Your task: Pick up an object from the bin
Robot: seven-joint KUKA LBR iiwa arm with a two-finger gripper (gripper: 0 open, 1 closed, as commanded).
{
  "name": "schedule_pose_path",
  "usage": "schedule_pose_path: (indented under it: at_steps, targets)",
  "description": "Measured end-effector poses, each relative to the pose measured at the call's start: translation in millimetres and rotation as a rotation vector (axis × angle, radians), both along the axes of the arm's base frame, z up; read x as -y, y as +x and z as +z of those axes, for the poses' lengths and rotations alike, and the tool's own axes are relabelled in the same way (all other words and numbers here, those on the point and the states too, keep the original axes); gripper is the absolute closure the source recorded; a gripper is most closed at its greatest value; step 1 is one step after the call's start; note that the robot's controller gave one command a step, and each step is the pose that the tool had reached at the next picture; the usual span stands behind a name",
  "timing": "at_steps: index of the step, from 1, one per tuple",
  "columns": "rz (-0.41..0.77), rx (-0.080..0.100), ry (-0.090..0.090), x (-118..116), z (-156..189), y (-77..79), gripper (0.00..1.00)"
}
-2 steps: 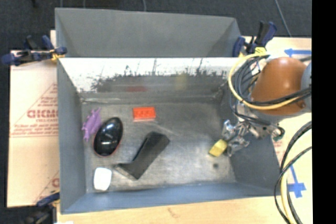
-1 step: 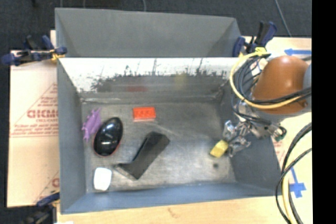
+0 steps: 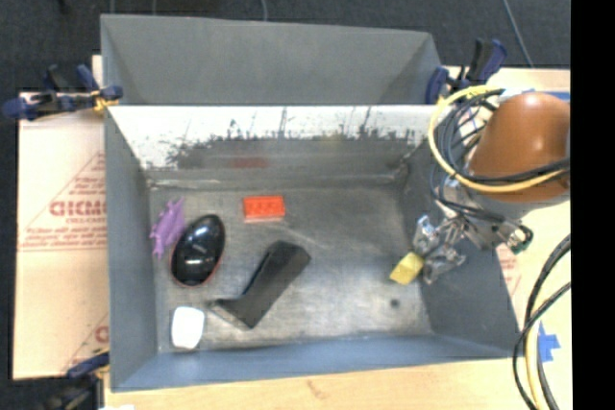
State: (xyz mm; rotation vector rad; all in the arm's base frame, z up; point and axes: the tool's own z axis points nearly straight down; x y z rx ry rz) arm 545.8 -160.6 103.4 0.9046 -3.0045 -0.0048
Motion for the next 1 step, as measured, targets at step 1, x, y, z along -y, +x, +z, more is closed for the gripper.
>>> schedule_pose_path:
  at_steps: [1]
  targets:
    - [0.0,0.003,-0.001,0.4,23.2,0.9,1.0]
